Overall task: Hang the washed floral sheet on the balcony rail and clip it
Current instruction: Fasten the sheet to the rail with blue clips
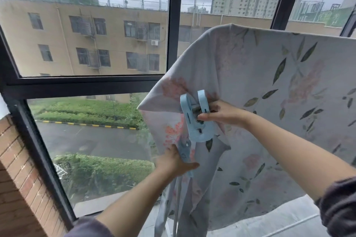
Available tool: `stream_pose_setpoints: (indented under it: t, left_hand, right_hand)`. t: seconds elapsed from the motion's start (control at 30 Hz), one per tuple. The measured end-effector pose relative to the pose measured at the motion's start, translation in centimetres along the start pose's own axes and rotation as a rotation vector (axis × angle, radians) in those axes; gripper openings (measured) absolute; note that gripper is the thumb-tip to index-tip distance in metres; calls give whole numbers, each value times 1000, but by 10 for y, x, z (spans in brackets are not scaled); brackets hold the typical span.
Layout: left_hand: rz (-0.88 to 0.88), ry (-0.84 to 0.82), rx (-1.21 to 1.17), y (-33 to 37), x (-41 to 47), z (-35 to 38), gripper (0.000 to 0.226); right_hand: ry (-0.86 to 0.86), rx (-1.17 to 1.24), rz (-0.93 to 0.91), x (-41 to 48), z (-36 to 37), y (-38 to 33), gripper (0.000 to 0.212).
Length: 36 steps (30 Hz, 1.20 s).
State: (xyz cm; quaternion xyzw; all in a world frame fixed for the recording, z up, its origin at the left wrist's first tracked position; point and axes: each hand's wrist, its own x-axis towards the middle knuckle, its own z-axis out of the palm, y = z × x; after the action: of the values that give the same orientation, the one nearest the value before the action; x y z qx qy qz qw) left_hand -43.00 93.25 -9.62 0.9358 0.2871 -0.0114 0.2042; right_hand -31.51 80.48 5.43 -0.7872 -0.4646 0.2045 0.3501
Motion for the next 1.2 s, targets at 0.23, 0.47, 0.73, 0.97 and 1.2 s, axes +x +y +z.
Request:
stream_pose_setpoints:
  t: [0.23,0.47,0.73,0.97,1.2]
  left_hand:
    - [-10,-21,-51,2,6,18,88]
    - [70,-160,-59,-4,4,-15,36]
    - [4,-210,-280,-27,-14,-74,9]
    - [17,-213,-927,-88,-66,-116,23]
    - [265,7,-1014,-83,-71,-154,63]
  right_hand:
    - [35,2,-18,-5,-1,12,30]
    - [47,66,-33,-1,4,14,19]
    - [99,216,-64,8,8,14,12]
    - [131,613,55,22,34,16,14]
    - [125,840,103,31,59,-15,22]
